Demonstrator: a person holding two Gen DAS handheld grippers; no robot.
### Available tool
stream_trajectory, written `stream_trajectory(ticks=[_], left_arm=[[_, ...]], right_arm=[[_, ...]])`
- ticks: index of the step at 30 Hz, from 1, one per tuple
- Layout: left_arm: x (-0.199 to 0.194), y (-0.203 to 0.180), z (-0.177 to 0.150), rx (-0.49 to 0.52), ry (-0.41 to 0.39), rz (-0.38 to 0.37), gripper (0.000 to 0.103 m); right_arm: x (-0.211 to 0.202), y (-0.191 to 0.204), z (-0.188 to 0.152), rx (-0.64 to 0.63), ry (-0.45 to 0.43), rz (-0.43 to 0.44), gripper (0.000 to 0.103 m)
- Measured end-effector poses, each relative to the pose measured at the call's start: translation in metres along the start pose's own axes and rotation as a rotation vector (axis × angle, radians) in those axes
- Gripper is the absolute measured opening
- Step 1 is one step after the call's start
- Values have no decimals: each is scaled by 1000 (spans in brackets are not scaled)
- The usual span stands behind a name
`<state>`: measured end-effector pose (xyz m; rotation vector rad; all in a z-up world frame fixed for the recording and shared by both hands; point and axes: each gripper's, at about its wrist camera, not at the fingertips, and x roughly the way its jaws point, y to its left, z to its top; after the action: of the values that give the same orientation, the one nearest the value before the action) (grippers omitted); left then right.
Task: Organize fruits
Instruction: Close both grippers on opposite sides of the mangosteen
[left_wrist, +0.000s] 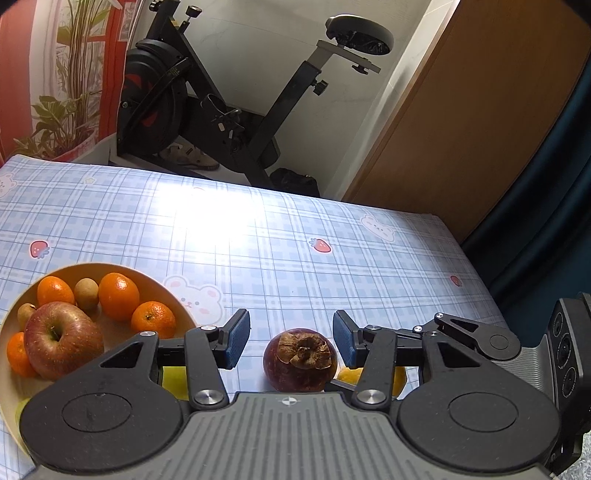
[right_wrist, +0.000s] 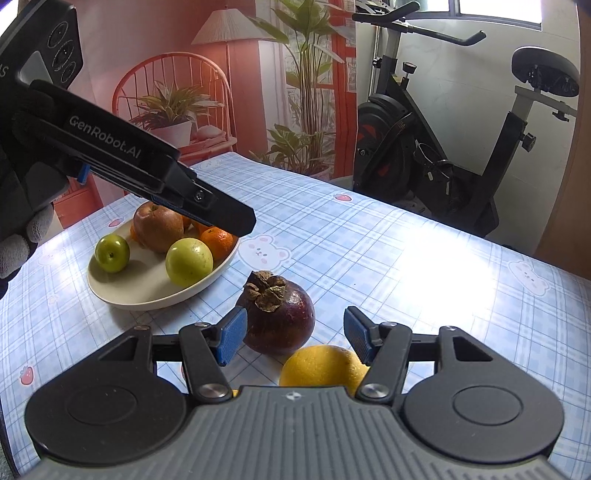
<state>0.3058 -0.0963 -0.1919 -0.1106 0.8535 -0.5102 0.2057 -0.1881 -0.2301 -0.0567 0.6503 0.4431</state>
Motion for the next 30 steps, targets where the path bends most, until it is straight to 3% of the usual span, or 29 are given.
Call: stream_trajectory(ticks=[11,30], left_arm=[[31,11,1,-56,101,-57,52],[50,18,-6,-84,132,-80,52]], right_arm=[[23,-6,6,7,68,88,61],[31,-5,6,23,87,127,60]])
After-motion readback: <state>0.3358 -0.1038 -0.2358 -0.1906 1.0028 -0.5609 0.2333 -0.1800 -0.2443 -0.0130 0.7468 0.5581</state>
